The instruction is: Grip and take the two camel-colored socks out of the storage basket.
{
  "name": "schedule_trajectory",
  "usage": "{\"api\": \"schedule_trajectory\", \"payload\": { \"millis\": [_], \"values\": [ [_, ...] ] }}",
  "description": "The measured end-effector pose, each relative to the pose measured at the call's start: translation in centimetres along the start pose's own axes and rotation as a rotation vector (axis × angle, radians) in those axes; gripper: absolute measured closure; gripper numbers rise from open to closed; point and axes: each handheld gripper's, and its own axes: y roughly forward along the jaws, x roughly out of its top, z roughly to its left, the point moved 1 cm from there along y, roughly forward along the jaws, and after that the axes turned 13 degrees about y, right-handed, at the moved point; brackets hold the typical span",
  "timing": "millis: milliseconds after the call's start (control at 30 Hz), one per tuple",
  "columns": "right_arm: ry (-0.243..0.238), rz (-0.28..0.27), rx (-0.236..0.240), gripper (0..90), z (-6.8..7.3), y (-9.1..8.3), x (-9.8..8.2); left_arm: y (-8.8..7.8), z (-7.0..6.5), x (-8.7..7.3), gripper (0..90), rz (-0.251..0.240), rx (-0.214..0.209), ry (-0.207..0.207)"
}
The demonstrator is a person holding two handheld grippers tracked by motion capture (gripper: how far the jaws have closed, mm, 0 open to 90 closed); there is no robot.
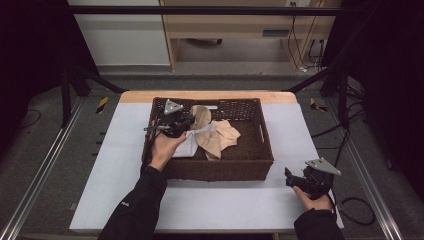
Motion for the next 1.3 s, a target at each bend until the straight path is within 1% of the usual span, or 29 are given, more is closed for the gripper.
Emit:
{"api": "schedule_trajectory", "payload": {
  "millis": [33, 67, 167, 233, 300, 333, 367, 400, 433, 467, 500, 533, 600, 633, 667, 700, 733, 767, 800, 833, 933, 1033, 1100, 1167, 1233, 1267, 1300],
  "values": [
    [0.001, 0.002, 0.0, 5.4, 0.0, 0.0, 0.0, -0.3, -0.1, 0.2, 85.7, -0.012, 0.001, 0.005],
    [0.001, 0.002, 0.0, 5.4, 0.0, 0.0, 0.0, -0.3, -0.1, 0.2, 85.7, -0.012, 0.001, 0.005],
    [0.001, 0.002, -0.001, 5.5, 0.0, 0.0, 0.0, -1.4, -0.6, 1.2, 85.7, -0.075, -0.011, 0.008],
    [0.003, 0.001, -0.002, 5.4, 0.0, -0.1, 0.0, -2.2, -0.8, 1.7, 85.7, -0.11, -0.028, 0.003],
    [0.004, -0.003, -0.005, 5.4, -0.1, -0.1, 0.0, -3.4, -1.2, 2.3, 85.7, -0.14, -0.039, 0.023],
    [0.001, -0.006, -0.006, 5.4, -0.1, -0.1, 0.0, -3.4, -1.2, 2.3, 85.7, -0.14, -0.039, 0.023],
    [0.001, -0.006, -0.006, 5.4, -0.1, -0.1, 0.0, -4.0, -1.4, 2.5, 85.7, -0.149, -0.039, 0.033],
    [0.006, -0.008, -0.005, 5.4, -0.1, -0.2, 0.0, -4.8, -1.6, 2.9, 85.7, -0.168, -0.041, 0.038],
    [0.002, -0.01, -0.006, 5.4, -0.1, -0.2, 0.0, -5.3, -1.7, 3.0, 85.7, -0.179, -0.043, 0.04],
    [0.002, -0.01, -0.006, 5.4, -0.1, -0.2, 0.0, -5.3, -1.7, 3.0, 85.7, -0.179, -0.043, 0.04],
    [0.003, -0.011, -0.006, 5.4, -0.1, -0.2, 0.0, -6.0, -1.9, 3.2, 85.7, -0.198, -0.051, 0.038],
    [0.003, -0.011, -0.006, 5.4, -0.1, -0.2, 0.0, -6.0, -1.9, 3.2, 85.8, -0.198, -0.051, 0.038],
    [0.007, -0.013, -0.006, 5.4, -0.1, -0.2, 0.0, -7.0, -2.4, 3.4, 85.7, -0.217, -0.062, 0.043],
    [0.011, -0.012, -0.005, 5.4, -0.1, -0.3, 0.0, -7.9, -2.8, 3.5, 85.7, -0.238, -0.078, 0.045],
    [0.011, -0.013, -0.005, 5.4, -0.1, -0.3, 0.0, -8.4, -3.1, 3.5, 85.7, -0.254, -0.082, 0.048],
    [0.011, -0.014, -0.006, 5.4, -0.1, -0.3, 0.0, -8.9, -3.3, 3.5, 85.7, -0.265, -0.089, 0.053],
    [0.011, -0.014, -0.006, 5.4, -0.1, -0.3, 0.0, -8.9, -3.3, 3.5, 85.7, -0.265, -0.089, 0.053],
    [0.014, -0.016, -0.006, 5.5, -0.1, -0.3, 0.0, -9.9, -3.7, 3.5, 85.7, -0.283, -0.099, 0.066],
    [0.014, -0.016, -0.006, 5.5, -0.1, -0.3, 0.0, -9.9, -3.7, 3.5, 85.7, -0.283, -0.099, 0.066],
    [0.009, -0.017, -0.007, 5.5, -0.2, -0.3, 0.0, -10.7, -4.1, 3.4, 85.7, -0.288, -0.103, 0.076],
    [0.006, -0.018, -0.01, 5.5, -0.2, -0.3, 0.0, -11.9, -4.6, 3.0, 85.7, -0.305, -0.111, 0.088],
    [0.006, -0.018, -0.011, 5.5, -0.2, -0.3, 0.0, -13.1, -5.1, 2.4, 85.7, -0.312, -0.119, 0.103],
    [0.005, -0.019, -0.012, 5.5, -0.2, -0.3, 0.0, -13.8, -5.4, 2.0, 85.7, -0.316, -0.118, 0.118],
    [0.005, -0.018, -0.013, 5.5, -0.2, -0.3, 0.0, -14.5, -5.6, 1.6, 85.7, -0.315, -0.108, 0.139],
    [0.003, -0.019, -0.013, 5.5, -0.1, -0.4, 0.0, -15.3, -5.8, 1.0, 85.7, -0.325, -0.119, 0.137],
    [0.003, -0.019, -0.013, 5.5, -0.1, -0.4, 0.0, -15.3, -5.8, 1.0, 85.7, -0.325, -0.119, 0.137],
    [0.005, -0.02, -0.013, 5.5, -0.1, -0.4, 0.0, -15.9, -6.0, 0.5, 85.7, -0.327, -0.128, 0.138]
  ]
}}
